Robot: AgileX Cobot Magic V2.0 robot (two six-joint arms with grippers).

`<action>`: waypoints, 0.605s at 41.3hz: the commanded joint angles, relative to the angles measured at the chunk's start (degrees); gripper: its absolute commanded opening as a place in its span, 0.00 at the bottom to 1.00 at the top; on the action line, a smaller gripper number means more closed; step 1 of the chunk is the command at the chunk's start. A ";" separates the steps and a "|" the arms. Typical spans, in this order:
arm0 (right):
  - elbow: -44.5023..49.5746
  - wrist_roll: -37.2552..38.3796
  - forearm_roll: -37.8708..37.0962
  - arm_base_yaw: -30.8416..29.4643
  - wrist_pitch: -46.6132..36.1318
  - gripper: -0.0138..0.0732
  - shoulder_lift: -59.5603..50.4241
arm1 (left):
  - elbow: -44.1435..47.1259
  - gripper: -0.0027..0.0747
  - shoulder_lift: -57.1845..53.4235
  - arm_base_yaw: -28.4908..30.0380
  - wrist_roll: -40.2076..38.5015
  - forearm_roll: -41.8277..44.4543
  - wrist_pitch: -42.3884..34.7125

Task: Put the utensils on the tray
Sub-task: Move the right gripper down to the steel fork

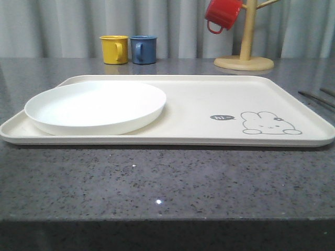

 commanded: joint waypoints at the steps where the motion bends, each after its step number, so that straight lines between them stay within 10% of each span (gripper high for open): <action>1: -1.96 -0.36 -0.36 -0.24 -4.16 0.70 0.70 | 0.24 0.55 -2.22 -0.48 -0.81 -0.01 -4.88; 25: -18.49 -1.01 -0.43 2.46 14.05 0.70 19.92 | 0.45 0.55 -2.55 -0.48 -0.81 -0.01 -4.18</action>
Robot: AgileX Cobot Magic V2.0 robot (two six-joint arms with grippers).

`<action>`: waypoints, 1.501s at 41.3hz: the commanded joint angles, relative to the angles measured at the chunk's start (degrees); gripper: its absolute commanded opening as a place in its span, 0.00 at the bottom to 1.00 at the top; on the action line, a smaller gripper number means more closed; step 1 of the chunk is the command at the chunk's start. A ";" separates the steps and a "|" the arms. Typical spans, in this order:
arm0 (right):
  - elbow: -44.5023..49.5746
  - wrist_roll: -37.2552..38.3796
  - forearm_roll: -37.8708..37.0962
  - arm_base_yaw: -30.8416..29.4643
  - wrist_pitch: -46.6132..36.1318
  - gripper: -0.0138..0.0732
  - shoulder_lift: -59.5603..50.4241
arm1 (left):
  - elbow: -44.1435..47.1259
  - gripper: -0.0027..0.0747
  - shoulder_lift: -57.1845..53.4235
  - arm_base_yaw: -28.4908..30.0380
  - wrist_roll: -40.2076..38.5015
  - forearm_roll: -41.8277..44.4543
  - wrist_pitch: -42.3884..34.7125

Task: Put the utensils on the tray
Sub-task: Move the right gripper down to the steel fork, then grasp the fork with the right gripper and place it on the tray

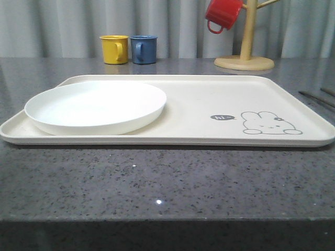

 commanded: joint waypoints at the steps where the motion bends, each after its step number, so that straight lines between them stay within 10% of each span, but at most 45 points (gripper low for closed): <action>1: -6.25 -0.65 -0.43 1.18 1.90 0.70 6.29 | -1.57 0.55 -0.21 -0.45 -0.63 -0.01 -3.78; 24: -24.95 -0.65 -3.60 1.40 11.60 0.69 40.17 | -1.57 0.55 -0.21 -0.45 -0.63 -0.01 -3.89; 47: -27.77 -0.65 -4.45 1.40 7.77 0.52 51.23 | -1.57 0.55 -0.21 -0.45 -0.63 -0.01 -3.89; 62: -27.77 -0.65 -2.11 1.40 8.86 0.11 51.64 | -1.57 0.55 -0.21 -0.45 -0.63 -0.01 -3.89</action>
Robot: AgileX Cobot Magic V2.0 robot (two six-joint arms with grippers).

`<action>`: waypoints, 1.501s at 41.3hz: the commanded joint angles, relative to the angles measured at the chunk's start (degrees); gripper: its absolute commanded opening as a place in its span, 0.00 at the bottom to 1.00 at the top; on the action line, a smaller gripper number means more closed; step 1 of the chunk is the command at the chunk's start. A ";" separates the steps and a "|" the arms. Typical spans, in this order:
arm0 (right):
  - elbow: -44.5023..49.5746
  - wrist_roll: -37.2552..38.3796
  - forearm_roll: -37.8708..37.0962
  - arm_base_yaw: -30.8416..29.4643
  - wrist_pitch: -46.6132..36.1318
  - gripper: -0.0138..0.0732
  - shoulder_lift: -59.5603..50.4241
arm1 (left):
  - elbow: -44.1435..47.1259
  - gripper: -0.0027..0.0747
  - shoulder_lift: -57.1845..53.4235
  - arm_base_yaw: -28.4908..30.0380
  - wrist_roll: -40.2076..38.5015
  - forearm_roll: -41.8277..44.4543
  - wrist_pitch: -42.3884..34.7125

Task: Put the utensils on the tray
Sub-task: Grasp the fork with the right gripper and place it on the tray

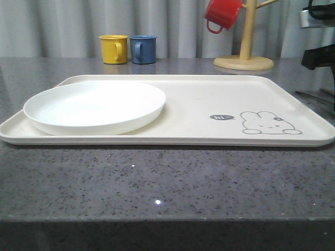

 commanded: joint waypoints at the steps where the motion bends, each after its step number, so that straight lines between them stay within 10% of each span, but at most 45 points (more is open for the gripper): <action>1: -1.25 -0.65 2.34 0.00 -0.95 0.11 -1.33 | -1.57 0.55 -0.21 -0.45 -0.54 -0.01 -3.89; 24: -12.92 0.00 10.42 8.39 10.95 0.11 -4.69 | -1.57 0.55 -0.21 -0.45 -0.54 -0.01 -4.01; 41: -22.18 22.39 0.37 24.75 13.01 0.11 4.29 | -1.57 0.55 -0.21 -0.45 -0.54 -0.01 -4.01; 62: -23.92 35.14 0.37 26.54 5.88 0.11 10.79 | -1.57 0.55 -0.21 -0.45 -0.54 -0.01 -4.01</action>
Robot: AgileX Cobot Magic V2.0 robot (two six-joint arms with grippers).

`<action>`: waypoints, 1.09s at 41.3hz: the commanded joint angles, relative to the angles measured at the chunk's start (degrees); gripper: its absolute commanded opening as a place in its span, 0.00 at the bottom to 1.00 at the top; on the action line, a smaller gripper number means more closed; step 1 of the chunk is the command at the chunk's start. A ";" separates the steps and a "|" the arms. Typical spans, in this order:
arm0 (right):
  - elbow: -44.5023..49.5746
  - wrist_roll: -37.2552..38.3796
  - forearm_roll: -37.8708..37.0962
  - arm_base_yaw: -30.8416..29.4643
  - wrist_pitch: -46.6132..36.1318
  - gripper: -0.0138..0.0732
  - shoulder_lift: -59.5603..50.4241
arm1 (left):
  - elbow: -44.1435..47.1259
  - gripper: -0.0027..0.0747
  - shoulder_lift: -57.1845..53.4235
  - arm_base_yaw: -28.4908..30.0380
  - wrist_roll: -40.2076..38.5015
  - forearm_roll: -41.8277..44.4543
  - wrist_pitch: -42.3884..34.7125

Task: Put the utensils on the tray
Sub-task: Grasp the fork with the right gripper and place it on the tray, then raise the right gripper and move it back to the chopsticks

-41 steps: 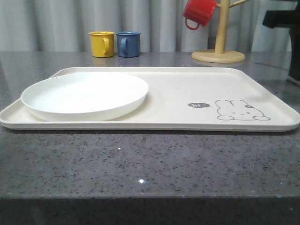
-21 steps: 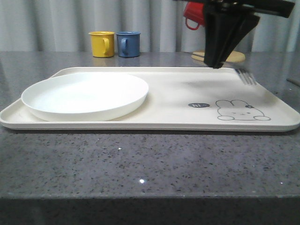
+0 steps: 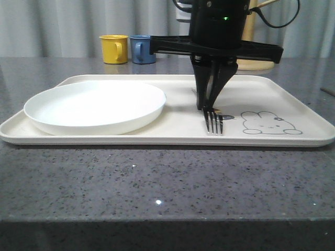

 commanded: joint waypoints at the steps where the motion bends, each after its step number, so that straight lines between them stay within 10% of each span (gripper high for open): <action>1: -1.90 0.70 -0.02 -0.09 -1.91 0.11 -2.87 | -1.57 0.55 -0.21 -0.45 -0.54 -0.01 -4.01; 15: -1.90 0.82 1.16 -0.09 -3.64 0.47 -2.87 | -1.57 0.55 -0.21 -0.45 -0.54 -0.01 -4.01; 34: -0.39 -9.42 -17.83 -0.68 4.30 0.47 -11.80 | -1.57 0.55 -0.21 -0.45 -0.54 -0.01 -4.01; 45: 10.90 -17.38 -12.92 -12.18 1.64 0.47 -20.04 | -1.57 0.55 -0.21 -0.45 -0.54 -0.01 -4.01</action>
